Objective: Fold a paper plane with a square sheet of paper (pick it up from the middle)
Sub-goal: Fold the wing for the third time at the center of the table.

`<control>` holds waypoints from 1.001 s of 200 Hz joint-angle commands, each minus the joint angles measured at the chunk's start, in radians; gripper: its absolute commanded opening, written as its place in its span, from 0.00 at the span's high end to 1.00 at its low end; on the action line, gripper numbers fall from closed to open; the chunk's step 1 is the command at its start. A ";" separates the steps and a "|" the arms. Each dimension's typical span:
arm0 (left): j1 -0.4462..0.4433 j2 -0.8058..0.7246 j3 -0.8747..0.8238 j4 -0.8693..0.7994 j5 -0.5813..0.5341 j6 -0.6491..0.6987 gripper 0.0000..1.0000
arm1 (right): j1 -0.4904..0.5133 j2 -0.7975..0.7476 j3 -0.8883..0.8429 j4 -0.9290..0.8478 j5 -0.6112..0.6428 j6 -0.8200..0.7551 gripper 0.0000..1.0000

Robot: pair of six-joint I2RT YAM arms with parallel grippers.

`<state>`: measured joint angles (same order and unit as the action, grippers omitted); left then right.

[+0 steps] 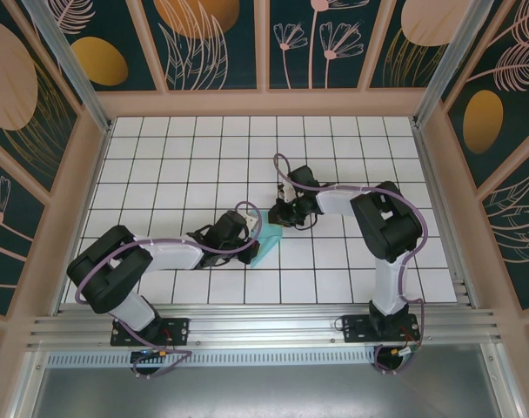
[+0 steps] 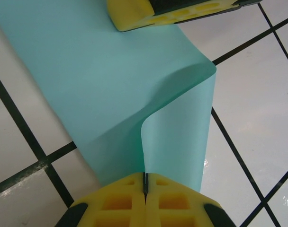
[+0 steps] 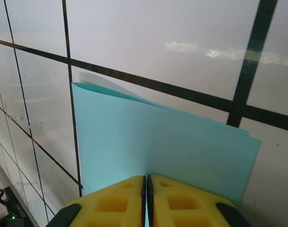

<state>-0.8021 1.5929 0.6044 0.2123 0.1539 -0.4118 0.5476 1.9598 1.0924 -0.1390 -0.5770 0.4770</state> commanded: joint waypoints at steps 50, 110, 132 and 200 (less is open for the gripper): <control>0.008 0.020 0.015 -0.007 -0.021 -0.002 1.00 | 0.018 0.028 -0.031 -0.028 0.048 -0.003 0.86; 0.008 0.014 0.032 -0.019 -0.014 -0.012 0.99 | 0.018 0.034 -0.034 -0.022 0.050 0.001 0.86; 0.008 -0.002 0.023 -0.013 -0.018 -0.015 0.99 | 0.018 0.034 -0.034 -0.024 0.057 0.000 0.86; 0.009 -0.015 0.002 0.000 -0.034 -0.036 0.99 | 0.018 0.037 -0.032 -0.032 0.063 -0.002 0.86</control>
<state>-0.8021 1.6062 0.6151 0.2050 0.1448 -0.4263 0.5480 1.9598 1.0904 -0.1356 -0.5758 0.4793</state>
